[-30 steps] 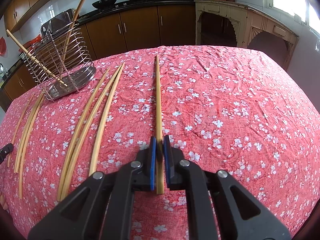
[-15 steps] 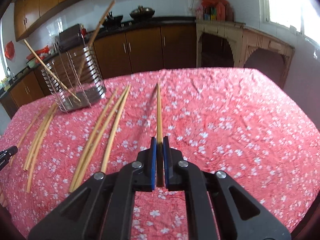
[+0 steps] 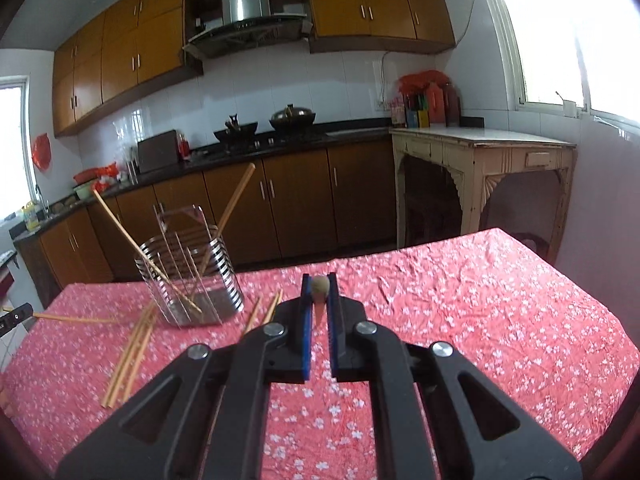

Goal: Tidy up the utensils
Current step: 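Lift both held chopsticks upright and carry them to the wire holder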

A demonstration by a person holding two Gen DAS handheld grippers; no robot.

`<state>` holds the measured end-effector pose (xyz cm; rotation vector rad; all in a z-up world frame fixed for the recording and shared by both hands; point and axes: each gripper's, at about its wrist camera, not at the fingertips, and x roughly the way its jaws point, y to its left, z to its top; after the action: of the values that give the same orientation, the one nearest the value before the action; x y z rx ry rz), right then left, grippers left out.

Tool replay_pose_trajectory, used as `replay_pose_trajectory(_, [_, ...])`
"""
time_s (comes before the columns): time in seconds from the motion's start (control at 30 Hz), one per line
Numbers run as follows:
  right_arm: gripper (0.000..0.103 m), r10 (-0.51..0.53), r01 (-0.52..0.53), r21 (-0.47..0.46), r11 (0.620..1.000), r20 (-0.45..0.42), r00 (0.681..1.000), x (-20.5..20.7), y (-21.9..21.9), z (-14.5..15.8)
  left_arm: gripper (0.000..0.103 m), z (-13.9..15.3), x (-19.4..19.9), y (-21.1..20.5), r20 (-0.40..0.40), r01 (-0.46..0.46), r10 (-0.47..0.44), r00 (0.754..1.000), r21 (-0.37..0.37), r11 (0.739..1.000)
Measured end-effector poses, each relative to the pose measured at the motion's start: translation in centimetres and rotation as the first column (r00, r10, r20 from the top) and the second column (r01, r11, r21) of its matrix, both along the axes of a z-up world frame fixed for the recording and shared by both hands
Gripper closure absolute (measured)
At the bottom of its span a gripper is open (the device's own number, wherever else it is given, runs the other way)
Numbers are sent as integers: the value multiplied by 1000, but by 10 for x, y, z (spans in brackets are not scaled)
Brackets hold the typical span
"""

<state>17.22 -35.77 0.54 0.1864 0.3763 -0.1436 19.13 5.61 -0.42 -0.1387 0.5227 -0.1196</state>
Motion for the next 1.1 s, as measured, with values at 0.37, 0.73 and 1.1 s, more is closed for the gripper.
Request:
replay_pose_trajectory(0.37, [95, 21, -22, 25, 999, 21, 1000, 16, -1, 17, 96, 28, 4, 2, 48, -34, 34, 998, 0, 999])
replay_pose_trajectory(0.73, [95, 22, -21, -6, 1000, 67, 998, 18, -1, 36, 96, 43, 10, -8, 86, -28, 24, 996, 39, 999])
replay_pose_trajectory(1.1, [95, 24, -22, -24, 999, 64, 998, 25, 2, 37, 96, 47, 13, -17, 100, -26, 20, 995, 56, 998])
